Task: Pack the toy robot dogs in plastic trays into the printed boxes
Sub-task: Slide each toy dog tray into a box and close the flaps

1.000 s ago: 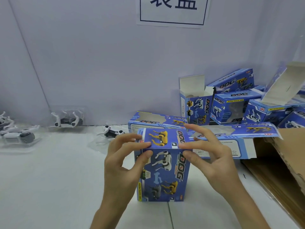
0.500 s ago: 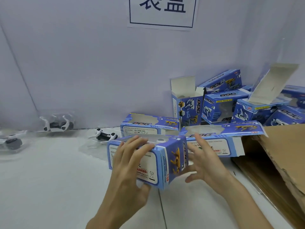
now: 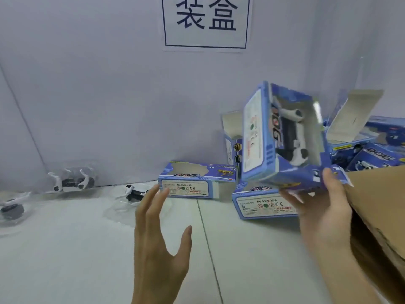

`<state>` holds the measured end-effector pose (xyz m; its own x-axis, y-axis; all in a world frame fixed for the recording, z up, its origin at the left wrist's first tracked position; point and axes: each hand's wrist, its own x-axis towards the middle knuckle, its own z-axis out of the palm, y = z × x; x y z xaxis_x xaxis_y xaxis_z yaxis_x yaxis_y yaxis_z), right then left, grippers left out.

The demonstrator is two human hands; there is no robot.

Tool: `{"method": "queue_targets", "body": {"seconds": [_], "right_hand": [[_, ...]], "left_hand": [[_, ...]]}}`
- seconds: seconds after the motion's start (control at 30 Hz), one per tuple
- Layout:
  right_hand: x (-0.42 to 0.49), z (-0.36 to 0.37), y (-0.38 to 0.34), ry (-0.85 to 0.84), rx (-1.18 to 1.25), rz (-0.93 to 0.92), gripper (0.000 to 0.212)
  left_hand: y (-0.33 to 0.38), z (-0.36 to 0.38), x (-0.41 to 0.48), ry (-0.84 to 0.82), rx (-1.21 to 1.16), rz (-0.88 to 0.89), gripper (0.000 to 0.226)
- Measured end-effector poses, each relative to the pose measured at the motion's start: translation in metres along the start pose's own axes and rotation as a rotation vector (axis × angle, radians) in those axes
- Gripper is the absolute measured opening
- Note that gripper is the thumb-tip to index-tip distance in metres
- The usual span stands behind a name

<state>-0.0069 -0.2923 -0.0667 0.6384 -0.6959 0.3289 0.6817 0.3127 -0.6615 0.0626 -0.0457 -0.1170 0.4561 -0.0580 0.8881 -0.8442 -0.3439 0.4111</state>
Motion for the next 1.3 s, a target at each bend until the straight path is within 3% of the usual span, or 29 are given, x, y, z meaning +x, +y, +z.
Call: {"method": "queue_targets", "body": {"seconds": [0.07, 0.13, 0.2, 0.27, 0.33, 0.37, 0.47, 0.53, 0.8, 0.93, 1.03, 1.17, 1.3], "right_hand": [[0.005, -0.006, -0.005, 0.105, 0.100, -0.248, 0.002], [0.009, -0.011, -0.005, 0.243, 0.014, -0.376, 0.013], [0.010, -0.014, 0.000, 0.378, -0.283, -0.474, 0.029], [0.008, -0.015, 0.010, 0.410, -0.617, -0.589, 0.042], [0.006, -0.017, 0.018, 0.401, -0.955, -0.740, 0.038], [0.007, -0.018, 0.020, 0.412, -1.095, -0.742, 0.041], [0.013, -0.023, 0.026, 0.380, -1.400, -0.488, 0.062], [0.013, -0.027, 0.031, 0.293, -1.493, -0.392, 0.069], [0.009, -0.023, 0.028, 0.161, -1.181, -0.613, 0.056], [-0.003, -0.011, 0.027, 0.101, -1.051, -0.874, 0.046], [-0.015, 0.001, 0.028, 0.020, -0.895, -0.947, 0.049], [-0.046, 0.026, 0.038, -0.169, -0.673, -0.921, 0.050], [-0.069, 0.040, 0.048, -0.278, -0.441, -0.720, 0.058]], "left_hand": [[0.001, 0.003, -0.001, -0.013, -0.017, -0.022, 0.075], [0.004, 0.006, -0.003, -0.056, -0.040, -0.029, 0.070], [0.009, 0.008, -0.005, -0.114, -0.046, -0.025, 0.063], [0.011, 0.009, -0.007, -0.170, -0.041, -0.031, 0.060], [0.013, 0.010, -0.008, -0.200, -0.026, -0.047, 0.058], [0.014, 0.010, -0.008, -0.211, -0.018, -0.054, 0.057], [0.013, 0.011, -0.009, -0.230, 0.013, -0.069, 0.058], [0.012, 0.010, -0.010, -0.247, 0.025, -0.091, 0.063], [0.009, 0.014, -0.017, -0.327, 0.091, -0.196, 0.056], [0.005, 0.014, -0.018, -0.355, 0.163, -0.195, 0.080], [0.005, 0.014, -0.016, -0.326, 0.276, -0.113, 0.106], [0.016, 0.026, -0.020, -0.327, 0.388, 0.003, 0.131], [0.016, 0.037, -0.027, -0.182, 0.348, 0.063, 0.124]]}}
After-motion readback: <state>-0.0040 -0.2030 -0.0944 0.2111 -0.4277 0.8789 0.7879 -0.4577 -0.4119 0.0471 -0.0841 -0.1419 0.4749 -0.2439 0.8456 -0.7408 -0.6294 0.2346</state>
